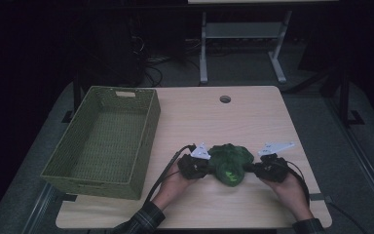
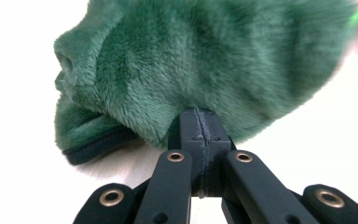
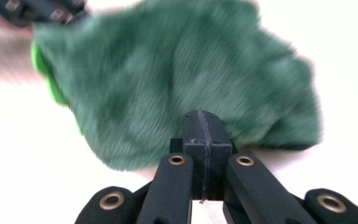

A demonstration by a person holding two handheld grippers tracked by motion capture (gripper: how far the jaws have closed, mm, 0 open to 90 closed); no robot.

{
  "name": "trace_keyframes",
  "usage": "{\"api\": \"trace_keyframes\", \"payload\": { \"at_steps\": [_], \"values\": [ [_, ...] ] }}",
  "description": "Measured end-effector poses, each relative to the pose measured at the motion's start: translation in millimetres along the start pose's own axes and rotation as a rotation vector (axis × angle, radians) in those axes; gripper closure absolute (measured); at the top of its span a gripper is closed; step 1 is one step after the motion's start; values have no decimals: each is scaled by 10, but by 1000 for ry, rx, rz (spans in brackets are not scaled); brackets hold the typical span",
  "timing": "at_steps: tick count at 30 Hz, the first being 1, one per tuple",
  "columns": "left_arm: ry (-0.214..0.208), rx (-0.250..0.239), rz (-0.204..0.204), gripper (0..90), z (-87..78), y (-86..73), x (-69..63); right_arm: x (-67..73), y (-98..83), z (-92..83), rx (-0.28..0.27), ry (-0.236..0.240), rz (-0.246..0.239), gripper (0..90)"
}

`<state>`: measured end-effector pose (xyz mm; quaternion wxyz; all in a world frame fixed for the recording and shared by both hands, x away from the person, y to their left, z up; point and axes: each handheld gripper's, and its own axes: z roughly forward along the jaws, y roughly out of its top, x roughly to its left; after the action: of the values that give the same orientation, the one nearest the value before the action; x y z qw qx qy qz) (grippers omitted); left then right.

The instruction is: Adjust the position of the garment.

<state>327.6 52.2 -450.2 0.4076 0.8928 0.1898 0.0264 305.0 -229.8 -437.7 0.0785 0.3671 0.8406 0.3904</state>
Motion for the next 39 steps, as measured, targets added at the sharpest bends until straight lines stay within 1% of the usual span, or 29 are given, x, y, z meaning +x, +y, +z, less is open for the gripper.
{"api": "trace_keyframes", "payload": {
  "at_steps": [1, 4, 5, 6, 7, 8, 9, 10, 11, 12, 13, 14, 15, 16, 17, 19, 21, 23, 24, 26, 27, 28, 29, 30, 34, 37, 38, 39],
  "values": [
    [-1, -4, -2, 896, -37, 5, -13, -27, 27, -34, -18, -1, 10, 900],
    [-2, -13, -4, 896, -119, 11, -66, -115, 113, -82, -47, -28, 8, 900],
    [-8, -15, -5, 895, -149, 11, -93, -135, 133, -89, -57, -29, 14, 900],
    [-18, -24, -6, 895, -159, 10, -113, -178, 173, -86, -62, -41, 6, 900],
    [-18, -24, -6, 896, -159, 10, -113, -210, 207, -80, -68, -48, 8, 900],
    [-28, -20, -7, 896, -167, 10, -141, -251, 247, -64, -88, -46, 18, 900],
    [-41, -24, -5, 896, -147, 14, -186, -295, 284, -41, -92, -46, 20, 900],
    [-41, -24, -5, 896, -147, 14, -186, -318, 313, -19, -90, -50, 26, 900],
    [-56, -17, 6, 895, -103, 20, -231, -360, 354, 20, -103, -60, 21, 900],
    [-61, -18, 6, 895, -77, 21, -253, -386, 374, 44, -118, -59, 26, 900],
    [-67, -15, 8, 895, -49, 21, -271, -424, 410, 86, -116, -53, 34, 900],
    [-76, -6, 14, 895, -25, 23, -283, -449, 446, 129, -107, -62, 34, 900],
    [-76, -6, 14, 896, -25, 23, -283, -449, 446, 129, -107, -62, 34, 900],
    [-85, -9, 14, 895, 16, 18, -303, -501, 500, 220, -126, -71, 32, 900],
    [-95, 5, 23, 895, 64, 17, -328, -534, 524, 270, -109, -65, 36, 900],
    [-101, 20, 34, 895, 111, 20, -352, -560, 552, 345, -98, -72, 45, 900],
    [-112, 9, 19, 895, 168, 22, -381, -590, 566, 434, -94, -69, 46, 900],
    [-111, 18, 34, 895, 216, 23, -372, -615, 551, 519, -75, -55, 45, 900],
    [-111, 24, 32, 895, 237, 20, -371, -619, 535, 572, -48, -42, 54, 900],
    [-109, 34, 23, 895, 297, 2, -369, -632, 500, 645, -15, -30, 43, 900],
    [-107, 45, 32, 895, 323, -7, -361, -625, 493, 661, -4, -23, 57, 900],
    [-101, 46, 32, 895, 339, -11, -361, -628, 481, 684, 4, -10, 60, 900],
    [-91, 52, 32, 895, 356, -16, -356, -627, 475, 692, 9, -7, 59, 900],
    [-90, 49, 34, 895, 361, -20, -346, -623, 469, 699, 18, -3, 50, 900],
    [-74, 42, 26, 895, 357, -21, -294, -599, 459, 704, 32, 14, 51, 900],
    [-56, 44, 19, 895, 335, -29, -257, -582, 444, 704, 49, 25, 46, 900],
    [-52, 48, 19, 895, 324, -32, -242, -579, 436, 703, 51, 29, 38, 900],
    [-47, 46, 8, 895, 317, -35, -234, -568, 430, 701, 53, 30, 41, 900]
  ]
}}
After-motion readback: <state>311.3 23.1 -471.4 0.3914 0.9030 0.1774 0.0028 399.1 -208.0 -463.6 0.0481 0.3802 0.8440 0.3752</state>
